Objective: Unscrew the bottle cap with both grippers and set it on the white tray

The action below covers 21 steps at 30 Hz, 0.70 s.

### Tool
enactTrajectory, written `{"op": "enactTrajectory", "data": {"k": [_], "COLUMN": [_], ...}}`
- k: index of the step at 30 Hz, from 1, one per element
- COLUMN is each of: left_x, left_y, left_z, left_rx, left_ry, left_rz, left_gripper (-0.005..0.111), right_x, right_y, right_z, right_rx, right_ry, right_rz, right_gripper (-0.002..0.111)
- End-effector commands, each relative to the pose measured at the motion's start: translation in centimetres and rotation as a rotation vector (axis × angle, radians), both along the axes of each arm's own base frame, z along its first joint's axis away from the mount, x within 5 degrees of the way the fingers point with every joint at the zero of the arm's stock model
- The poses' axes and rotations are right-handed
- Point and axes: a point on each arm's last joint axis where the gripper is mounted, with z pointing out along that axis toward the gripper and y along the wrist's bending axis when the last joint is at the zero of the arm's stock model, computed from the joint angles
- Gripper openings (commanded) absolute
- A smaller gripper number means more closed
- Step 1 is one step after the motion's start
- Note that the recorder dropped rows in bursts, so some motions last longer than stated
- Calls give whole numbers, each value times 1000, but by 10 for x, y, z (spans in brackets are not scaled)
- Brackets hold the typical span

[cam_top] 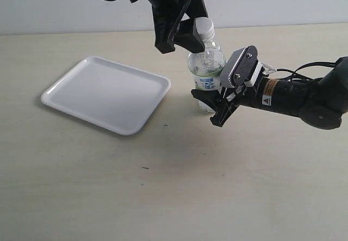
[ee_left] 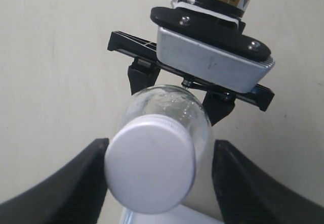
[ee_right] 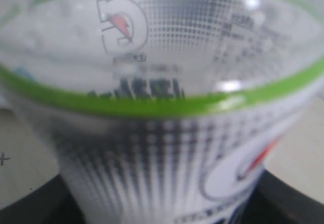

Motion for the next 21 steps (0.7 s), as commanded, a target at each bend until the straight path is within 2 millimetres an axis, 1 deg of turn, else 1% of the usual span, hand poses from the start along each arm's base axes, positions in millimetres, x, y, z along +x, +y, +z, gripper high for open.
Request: {"op": "enactTrajectory", "data": {"k": [1,6,9,12,15,17,21], "left_x": [-1,-1,-1,-1,-1,-2,-5], "left_y": [0,0,0,0,-1,-2,-6], "left_z": [7,12,12,12,12,12,12], "left_rx": [-22,-39,-42,-42,-49,-75,-99], "left_ry": [-13,-35,-33,-33,-23,17,103], "left_rz": [4,11,11,11,19,57,170], "left_gripper": [55,51,46,33,13,0,0], "right_x": [-1,-1,-1,-1,-1,0,0], "right_y": [-3,-3,-3,-3,-3,-3,-3], "right_z": [-8,-8,-8,-8,-8,-8,-8], "right_rx": [-61,-61,-61,-61,-61,-60,-60], "right_ry": [52,52,52,52,52,52,52], "right_rz": [-24,-24,-24,-24,-24,-27,-27], "right_gripper": [0,0,0,0,0,0,0]}}
